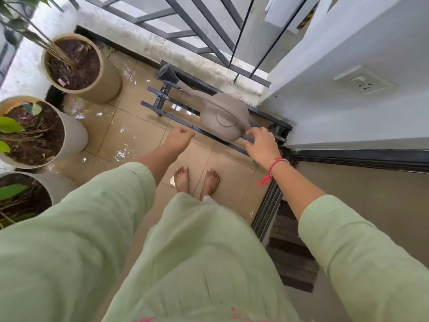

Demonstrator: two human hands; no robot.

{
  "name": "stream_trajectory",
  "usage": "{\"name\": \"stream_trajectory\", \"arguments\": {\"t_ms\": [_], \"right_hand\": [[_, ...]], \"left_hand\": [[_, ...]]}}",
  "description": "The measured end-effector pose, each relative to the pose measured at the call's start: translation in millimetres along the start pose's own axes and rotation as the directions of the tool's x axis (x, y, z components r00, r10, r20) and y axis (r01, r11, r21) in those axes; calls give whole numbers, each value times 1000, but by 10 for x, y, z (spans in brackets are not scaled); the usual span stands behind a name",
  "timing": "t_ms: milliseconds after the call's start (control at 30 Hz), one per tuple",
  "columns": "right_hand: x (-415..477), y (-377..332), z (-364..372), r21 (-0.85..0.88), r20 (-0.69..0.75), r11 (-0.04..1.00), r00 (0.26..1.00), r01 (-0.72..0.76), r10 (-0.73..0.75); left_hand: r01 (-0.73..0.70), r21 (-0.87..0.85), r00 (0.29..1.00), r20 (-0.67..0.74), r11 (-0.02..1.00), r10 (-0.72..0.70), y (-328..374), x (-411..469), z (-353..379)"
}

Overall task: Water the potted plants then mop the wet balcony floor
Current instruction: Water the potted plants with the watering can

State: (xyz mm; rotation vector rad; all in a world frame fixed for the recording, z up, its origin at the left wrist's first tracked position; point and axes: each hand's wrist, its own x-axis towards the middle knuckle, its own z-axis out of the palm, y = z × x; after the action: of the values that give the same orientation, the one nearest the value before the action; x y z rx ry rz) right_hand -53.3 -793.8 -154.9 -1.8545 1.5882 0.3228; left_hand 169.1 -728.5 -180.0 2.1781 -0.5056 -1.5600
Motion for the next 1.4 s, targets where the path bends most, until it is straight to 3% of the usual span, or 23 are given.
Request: {"name": "stream_trajectory", "arguments": {"t_ms": [233,367,633,833,933,1033,1100,1200,1333,1400], "right_hand": [[567,308,538,234,-163,963,971,-135,175],[972,592,913,293,-137,935,959,-201,250],[1814,947,1425,319,-103,932,971,-172,215],[1941,1150,1380,166,-99,986,994,-36,52],[1811,1037,1249,83,-93,997,996,-1,8],[1549,827,1014,-22,-101,997,992,68,-70],[1339,654,822,-59,-99,991,988,116,-122],[845,319,468,-61,-47,983,983,173,-176],[175,-206,80,-38,78,972,970,232,-229],[-96,-485,-62,10,122,960,953,279,-278]], "left_hand": [[76,-176,997,-17,981,-80,-158,859,318],[155,-338,982,-51,928,-183,-185,1480,488],[122,-342,985,-76,932,-157,-147,2635,650],[81,-537,992,-39,839,-121,-78,2963,892],[74,-526,984,-100,847,-148,-35,2883,852],[34,-668,970,-156,743,-185,82,2592,653],[12,-643,964,-197,766,-181,154,2338,456],[26,-540,968,-197,841,-156,247,1690,84],[67,-539,955,-210,840,-211,304,849,-453],[58,-641,942,-218,765,-254,321,523,-742]]}}
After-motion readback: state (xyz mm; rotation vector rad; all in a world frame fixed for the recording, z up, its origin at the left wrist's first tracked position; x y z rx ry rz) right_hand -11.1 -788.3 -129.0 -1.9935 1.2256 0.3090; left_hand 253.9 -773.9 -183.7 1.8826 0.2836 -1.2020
